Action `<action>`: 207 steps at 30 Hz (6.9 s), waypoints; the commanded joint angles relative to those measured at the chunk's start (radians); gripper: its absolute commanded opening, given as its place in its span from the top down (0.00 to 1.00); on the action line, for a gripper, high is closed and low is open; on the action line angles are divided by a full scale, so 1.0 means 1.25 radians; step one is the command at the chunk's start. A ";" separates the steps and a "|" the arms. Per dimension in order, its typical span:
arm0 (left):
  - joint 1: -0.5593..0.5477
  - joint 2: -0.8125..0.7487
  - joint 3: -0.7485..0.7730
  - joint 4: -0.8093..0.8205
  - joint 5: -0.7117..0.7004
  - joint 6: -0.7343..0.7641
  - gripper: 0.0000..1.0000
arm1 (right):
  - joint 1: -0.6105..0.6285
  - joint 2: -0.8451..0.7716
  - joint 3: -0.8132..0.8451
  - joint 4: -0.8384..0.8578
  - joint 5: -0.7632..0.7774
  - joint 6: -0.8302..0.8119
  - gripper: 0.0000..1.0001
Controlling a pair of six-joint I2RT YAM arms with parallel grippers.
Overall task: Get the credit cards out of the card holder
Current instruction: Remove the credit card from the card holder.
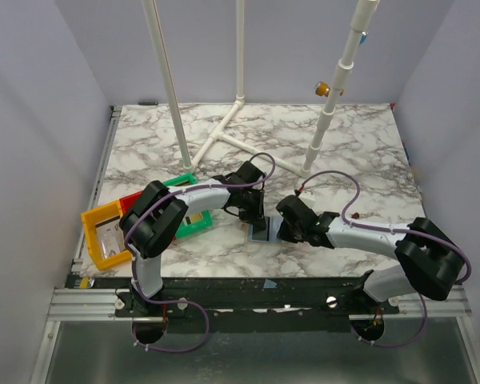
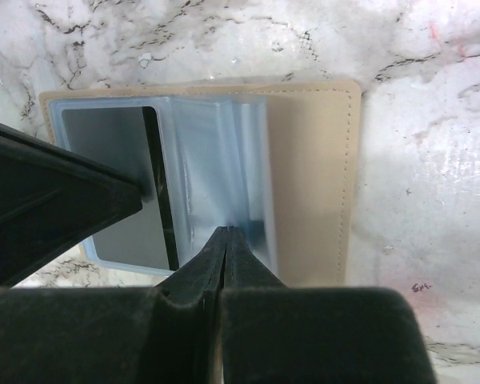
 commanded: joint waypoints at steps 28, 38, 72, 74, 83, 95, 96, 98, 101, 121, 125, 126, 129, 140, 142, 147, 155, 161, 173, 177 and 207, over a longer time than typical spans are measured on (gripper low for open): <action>-0.065 0.046 0.104 -0.036 0.009 0.007 1.00 | -0.012 -0.217 0.074 -0.169 0.109 -0.009 0.73; -0.096 0.146 0.171 -0.020 0.039 -0.032 1.00 | -0.012 -0.303 0.084 -0.243 0.183 0.016 0.64; 0.049 -0.133 -0.070 -0.009 -0.025 0.044 0.76 | -0.024 -0.010 0.107 0.007 -0.054 -0.052 0.64; 0.049 -0.126 -0.068 -0.009 -0.024 0.046 0.69 | -0.030 0.001 0.103 0.016 -0.063 -0.052 0.64; 0.048 -0.092 -0.077 0.008 -0.021 0.053 0.73 | -0.050 0.031 0.070 0.043 -0.079 -0.047 0.64; 0.032 -0.065 -0.067 0.017 -0.013 0.048 0.83 | -0.058 0.037 0.034 0.064 -0.086 -0.038 0.64; 0.031 -0.065 -0.067 0.017 -0.013 0.047 0.84 | -0.058 0.036 0.030 0.065 -0.085 -0.036 0.64; 0.030 -0.063 -0.065 0.017 -0.014 0.046 0.86 | -0.059 0.034 0.025 0.067 -0.085 -0.035 0.64; 0.027 -0.058 -0.061 0.015 -0.016 0.045 0.89 | -0.060 0.034 0.019 0.070 -0.088 -0.034 0.64; 0.009 -0.001 -0.027 -0.034 -0.071 0.040 1.00 | -0.077 0.022 -0.016 0.100 -0.110 -0.022 0.68; 0.009 0.004 -0.024 -0.039 -0.075 0.040 1.00 | -0.093 0.011 -0.047 0.145 -0.148 -0.017 0.71; 0.009 0.004 -0.024 -0.039 -0.076 0.040 1.00 | -0.095 0.007 -0.053 0.156 -0.158 -0.015 0.71; 0.009 0.007 -0.024 -0.043 -0.078 0.040 1.00 | -0.105 -0.009 -0.073 0.168 -0.181 -0.008 0.72; 0.008 0.010 -0.021 -0.052 -0.083 0.040 1.00 | -0.138 -0.062 -0.120 0.246 -0.249 0.009 0.78; 0.009 0.011 -0.020 -0.052 -0.083 0.040 1.00 | -0.140 -0.064 -0.123 0.253 -0.253 0.009 0.80; 0.009 0.011 -0.016 -0.056 -0.082 0.040 1.00 | -0.146 -0.046 -0.130 0.264 -0.262 0.013 0.82; 0.008 0.010 -0.017 -0.057 -0.082 0.040 1.00 | -0.156 -0.039 -0.138 0.257 -0.253 0.013 0.81; 0.009 0.010 -0.015 -0.057 -0.082 0.041 1.00 | -0.156 -0.021 -0.141 0.274 -0.269 0.014 0.82; 0.009 0.010 -0.018 -0.057 -0.084 0.040 1.00 | -0.162 -0.031 -0.148 0.305 -0.306 0.026 0.85; 0.009 0.010 -0.020 -0.055 -0.083 0.041 1.00 | -0.168 -0.038 -0.153 0.323 -0.322 0.032 0.85; 0.006 0.016 -0.028 -0.051 -0.086 0.038 1.00 | -0.196 -0.038 -0.199 0.422 -0.387 0.077 0.86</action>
